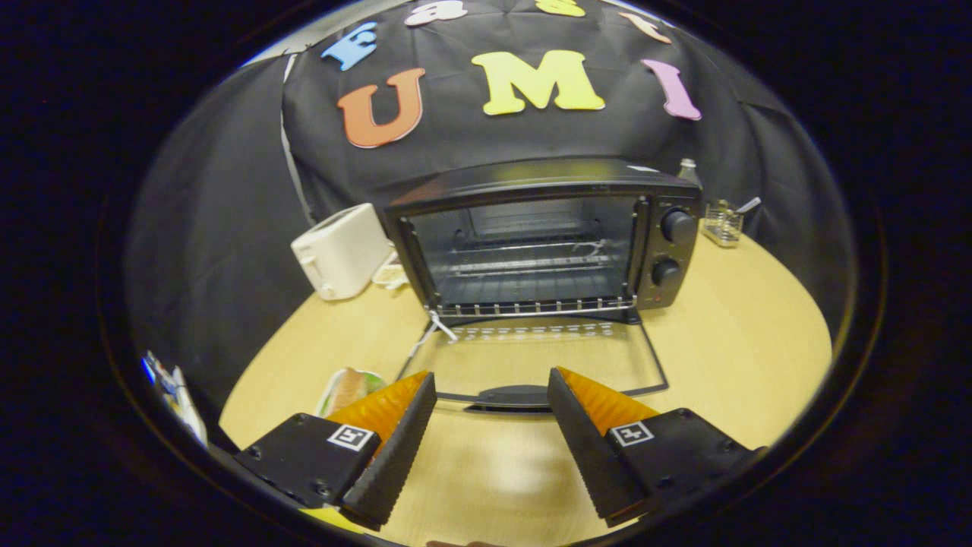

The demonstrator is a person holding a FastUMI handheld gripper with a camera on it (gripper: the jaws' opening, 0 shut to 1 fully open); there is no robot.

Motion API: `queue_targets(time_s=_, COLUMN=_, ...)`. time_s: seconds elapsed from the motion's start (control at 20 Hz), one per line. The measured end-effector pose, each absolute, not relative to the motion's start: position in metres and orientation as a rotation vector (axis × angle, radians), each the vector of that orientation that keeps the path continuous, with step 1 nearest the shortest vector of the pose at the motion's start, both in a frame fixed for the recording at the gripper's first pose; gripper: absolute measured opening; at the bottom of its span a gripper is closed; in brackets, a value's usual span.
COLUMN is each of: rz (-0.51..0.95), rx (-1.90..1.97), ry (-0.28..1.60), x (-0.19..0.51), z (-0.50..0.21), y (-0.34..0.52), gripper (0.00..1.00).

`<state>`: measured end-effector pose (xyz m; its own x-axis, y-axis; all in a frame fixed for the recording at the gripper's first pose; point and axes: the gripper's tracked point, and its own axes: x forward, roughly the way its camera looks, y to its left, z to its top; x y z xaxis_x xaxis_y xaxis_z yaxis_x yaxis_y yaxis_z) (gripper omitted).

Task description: Open the toaster oven, put the food inside, and close the toaster oven door.

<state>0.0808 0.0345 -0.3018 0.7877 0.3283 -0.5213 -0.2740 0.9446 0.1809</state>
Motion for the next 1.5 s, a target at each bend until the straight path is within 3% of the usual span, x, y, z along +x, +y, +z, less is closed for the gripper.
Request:
queue_targets(time_s=0.2, rz=0.486, rx=0.133, ry=0.681, x=0.069, z=-0.288, y=0.062, gripper=0.97)
queue_targets(time_s=0.4, rz=0.685, rx=0.185, ry=0.943, x=0.029, z=-0.319, y=0.103, gripper=0.93)
queue_targets(time_s=0.85, rz=0.774, rx=0.235, ry=1.145, x=0.027, z=-0.341, y=0.130, gripper=0.78)
queue_targets(time_s=0.95, rz=0.759, rx=0.204, ry=1.128, x=0.029, z=-0.345, y=0.128, gripper=0.72)
queue_targets(time_s=1.05, rz=0.767, rx=0.223, ry=1.112, x=0.029, z=-0.340, y=0.131, gripper=0.52)
queue_targets(time_s=1.15, rz=0.782, rx=0.234, ry=1.096, x=0.026, z=-0.334, y=0.131, gripper=0.43)
queue_targets(time_s=1.5, rz=0.855, rx=0.388, ry=0.995, x=0.022, z=-0.283, y=0.128, gripper=0.39)
